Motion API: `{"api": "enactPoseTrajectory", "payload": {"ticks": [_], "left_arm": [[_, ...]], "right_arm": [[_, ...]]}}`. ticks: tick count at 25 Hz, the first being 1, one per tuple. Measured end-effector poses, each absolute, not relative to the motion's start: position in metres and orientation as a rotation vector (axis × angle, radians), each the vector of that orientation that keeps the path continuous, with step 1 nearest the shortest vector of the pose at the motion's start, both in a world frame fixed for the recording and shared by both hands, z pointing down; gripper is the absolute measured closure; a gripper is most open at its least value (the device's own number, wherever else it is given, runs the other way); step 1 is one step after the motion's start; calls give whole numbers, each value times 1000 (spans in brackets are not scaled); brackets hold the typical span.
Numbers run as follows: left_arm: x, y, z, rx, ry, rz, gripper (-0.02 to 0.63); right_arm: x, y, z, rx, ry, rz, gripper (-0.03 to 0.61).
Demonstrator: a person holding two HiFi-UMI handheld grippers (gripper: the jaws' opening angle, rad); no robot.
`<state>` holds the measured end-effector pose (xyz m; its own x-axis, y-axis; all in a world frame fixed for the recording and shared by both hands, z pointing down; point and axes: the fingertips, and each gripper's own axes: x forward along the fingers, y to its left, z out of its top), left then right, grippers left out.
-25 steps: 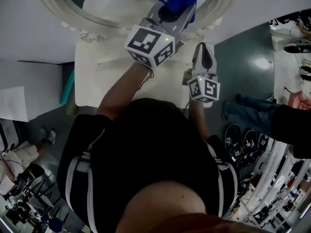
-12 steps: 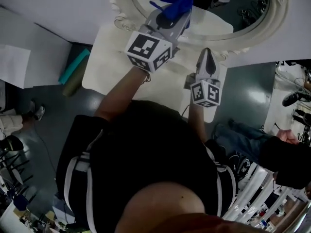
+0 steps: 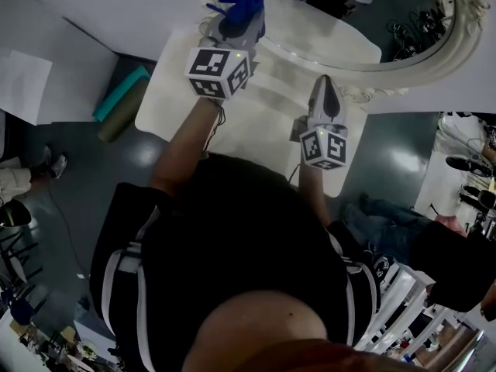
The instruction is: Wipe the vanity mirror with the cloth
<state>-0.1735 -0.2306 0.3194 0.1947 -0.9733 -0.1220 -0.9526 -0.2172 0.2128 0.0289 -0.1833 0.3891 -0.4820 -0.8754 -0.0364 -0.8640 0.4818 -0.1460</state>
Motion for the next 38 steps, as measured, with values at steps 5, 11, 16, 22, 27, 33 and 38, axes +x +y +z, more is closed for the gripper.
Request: {"api": "enactPoseTrajectory", "payload": {"ticks": [5, 11, 16, 22, 27, 33, 38], "left_arm": [[-186, -246, 337, 2321, -1981, -305, 552], [-199, -265, 346, 2262, -2047, -297, 552], [-205, -283, 357, 2210, -2082, -285, 552], [-202, -297, 364, 2187, -2069, -287, 552], [-188, -297, 351, 2194, -2061, -296, 552], [-175, -296, 345, 2210, -2098, -273, 552], [-165, -300, 348, 2252, -2064, -280, 552]], "right_arm": [[27, -188, 393, -1553, 2617, -161, 578], [29, -198, 393, -1580, 2618, -161, 578], [33, -212, 397, -1593, 2614, -171, 578], [38, -226, 403, -1601, 2615, -192, 578], [57, -232, 398, -1607, 2603, -207, 578], [66, -235, 401, -1610, 2594, -233, 578], [64, -239, 407, -1622, 2579, -241, 578]]}}
